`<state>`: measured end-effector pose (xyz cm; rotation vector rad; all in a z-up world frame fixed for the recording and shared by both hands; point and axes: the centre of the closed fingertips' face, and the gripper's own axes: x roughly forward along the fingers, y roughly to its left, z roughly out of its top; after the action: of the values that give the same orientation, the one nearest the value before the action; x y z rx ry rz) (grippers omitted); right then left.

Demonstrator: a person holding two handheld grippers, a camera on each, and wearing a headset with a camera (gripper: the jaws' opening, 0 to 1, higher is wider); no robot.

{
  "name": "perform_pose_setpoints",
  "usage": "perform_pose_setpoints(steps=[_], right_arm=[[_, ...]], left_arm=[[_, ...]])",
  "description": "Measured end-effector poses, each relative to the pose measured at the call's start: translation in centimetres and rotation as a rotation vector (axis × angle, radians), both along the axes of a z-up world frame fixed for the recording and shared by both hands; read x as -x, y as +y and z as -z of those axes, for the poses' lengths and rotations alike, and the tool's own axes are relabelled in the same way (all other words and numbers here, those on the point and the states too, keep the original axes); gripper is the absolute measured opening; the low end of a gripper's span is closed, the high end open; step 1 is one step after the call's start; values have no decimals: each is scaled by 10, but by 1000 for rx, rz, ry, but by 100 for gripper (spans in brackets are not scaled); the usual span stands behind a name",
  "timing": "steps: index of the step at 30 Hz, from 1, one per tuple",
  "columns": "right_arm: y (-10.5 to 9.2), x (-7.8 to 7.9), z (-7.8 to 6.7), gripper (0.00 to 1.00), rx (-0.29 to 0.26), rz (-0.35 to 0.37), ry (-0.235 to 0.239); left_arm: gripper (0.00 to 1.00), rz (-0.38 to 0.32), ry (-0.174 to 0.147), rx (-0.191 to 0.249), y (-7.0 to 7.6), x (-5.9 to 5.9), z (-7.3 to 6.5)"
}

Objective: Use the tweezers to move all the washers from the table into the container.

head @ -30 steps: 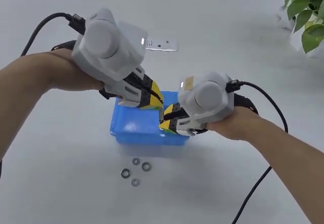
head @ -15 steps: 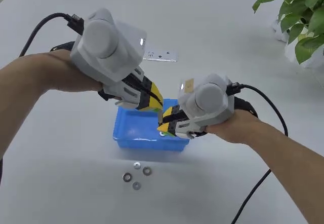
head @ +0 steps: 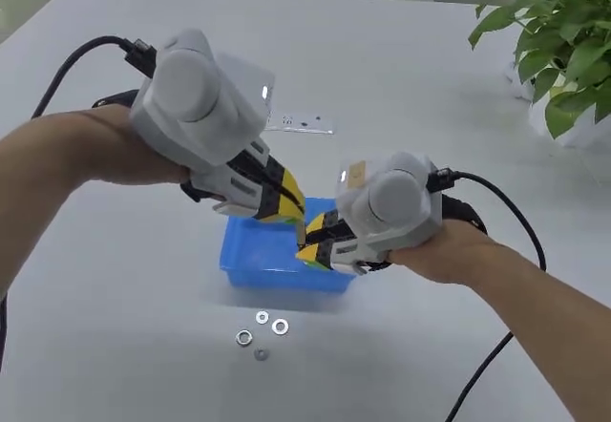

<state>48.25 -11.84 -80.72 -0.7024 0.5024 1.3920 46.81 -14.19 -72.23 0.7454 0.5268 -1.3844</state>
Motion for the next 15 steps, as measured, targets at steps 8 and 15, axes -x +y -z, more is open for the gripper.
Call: perform_pose_setpoints(steps=[8, 15], right_arm=[[2, 16, 2, 12, -1, -14, 2], [3, 28, 7, 12, 0, -26, 13]], left_arm=[[5, 2, 5, -9, 2, 17, 2], [5, -3, 19, -11, 3, 28, 8]])
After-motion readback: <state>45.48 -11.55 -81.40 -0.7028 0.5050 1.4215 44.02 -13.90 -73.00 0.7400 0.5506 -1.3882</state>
